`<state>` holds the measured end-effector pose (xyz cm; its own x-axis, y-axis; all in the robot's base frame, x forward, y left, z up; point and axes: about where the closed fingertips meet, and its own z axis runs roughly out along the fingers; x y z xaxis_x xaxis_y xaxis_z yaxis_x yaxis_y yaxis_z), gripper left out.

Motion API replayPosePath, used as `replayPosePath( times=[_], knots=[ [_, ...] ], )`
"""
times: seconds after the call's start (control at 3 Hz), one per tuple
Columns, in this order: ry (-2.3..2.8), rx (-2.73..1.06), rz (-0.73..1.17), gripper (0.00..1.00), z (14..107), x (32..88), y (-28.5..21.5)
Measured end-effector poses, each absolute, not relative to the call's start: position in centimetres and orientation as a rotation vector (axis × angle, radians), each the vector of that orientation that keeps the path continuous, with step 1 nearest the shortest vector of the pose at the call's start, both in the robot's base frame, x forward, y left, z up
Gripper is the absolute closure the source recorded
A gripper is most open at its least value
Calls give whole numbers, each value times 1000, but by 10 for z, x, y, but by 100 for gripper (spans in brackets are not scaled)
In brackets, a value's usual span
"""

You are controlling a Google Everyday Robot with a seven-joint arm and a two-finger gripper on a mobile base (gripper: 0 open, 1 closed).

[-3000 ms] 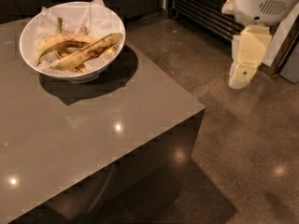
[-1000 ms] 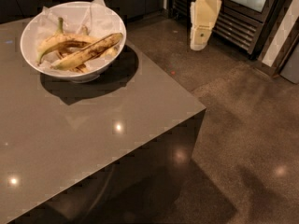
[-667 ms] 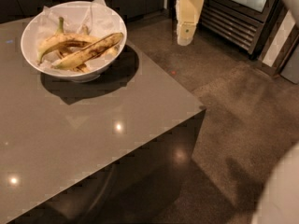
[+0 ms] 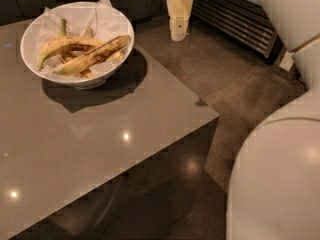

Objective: Pick banana from white bowl

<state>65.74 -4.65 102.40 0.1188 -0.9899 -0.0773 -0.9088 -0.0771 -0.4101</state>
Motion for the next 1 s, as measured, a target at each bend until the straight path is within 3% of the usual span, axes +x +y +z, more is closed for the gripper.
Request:
replayPosePath(
  times=[0.33, 1.0],
  knots=[
    [1822, -2038, -293, 0, 1022, 663, -42],
    [1628, -2117, -128, 0, 1027, 684, 24]
  ],
)
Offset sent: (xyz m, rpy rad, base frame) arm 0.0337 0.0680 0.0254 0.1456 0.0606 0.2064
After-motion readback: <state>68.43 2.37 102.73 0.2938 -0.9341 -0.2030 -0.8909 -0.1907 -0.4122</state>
